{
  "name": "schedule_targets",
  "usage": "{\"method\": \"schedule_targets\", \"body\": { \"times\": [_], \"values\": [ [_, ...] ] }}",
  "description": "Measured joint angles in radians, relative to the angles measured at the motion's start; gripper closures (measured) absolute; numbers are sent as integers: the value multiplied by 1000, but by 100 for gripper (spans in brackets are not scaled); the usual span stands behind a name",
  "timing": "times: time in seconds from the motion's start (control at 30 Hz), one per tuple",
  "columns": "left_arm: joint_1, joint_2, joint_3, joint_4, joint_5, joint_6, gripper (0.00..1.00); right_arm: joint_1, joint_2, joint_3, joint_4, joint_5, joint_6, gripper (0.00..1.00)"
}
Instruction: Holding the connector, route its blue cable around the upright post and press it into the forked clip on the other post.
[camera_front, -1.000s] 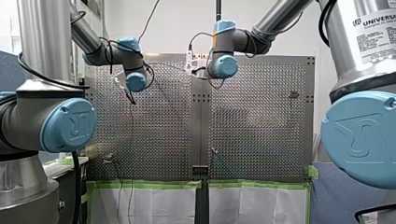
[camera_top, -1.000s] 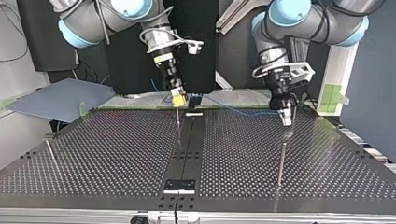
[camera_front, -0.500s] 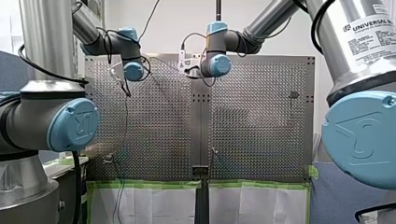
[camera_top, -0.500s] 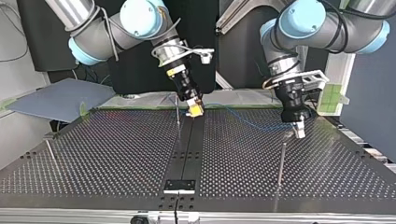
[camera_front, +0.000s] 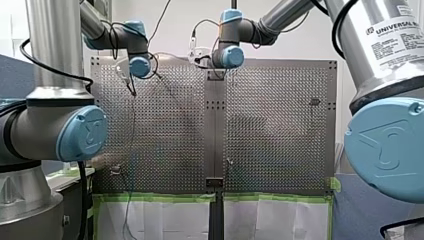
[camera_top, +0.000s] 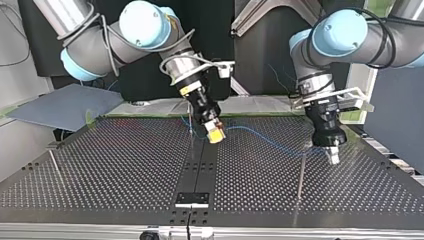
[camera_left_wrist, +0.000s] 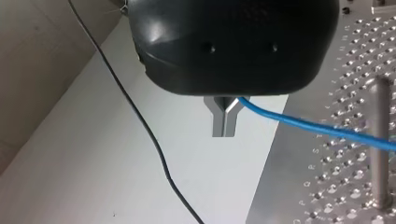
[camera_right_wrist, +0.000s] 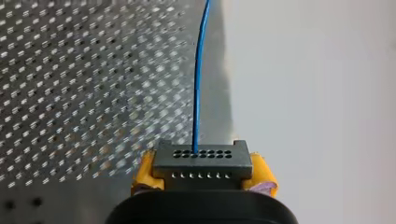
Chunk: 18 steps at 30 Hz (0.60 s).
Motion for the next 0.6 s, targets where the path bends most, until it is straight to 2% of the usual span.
{"method": "schedule_targets", "body": {
  "times": [0.17, 0.33, 0.6],
  "values": [
    [24, -12, 44, -51, 25, -12, 100, -4, 23, -51, 8, -17, 9, 100],
    [45, -50, 90, -85, 58, -20, 100, -3, 59, -101, 25, -23, 15, 100],
    [106, -83, 118, -92, 122, -63, 100, -1, 108, -177, 53, -29, 18, 100]
  ]
}}
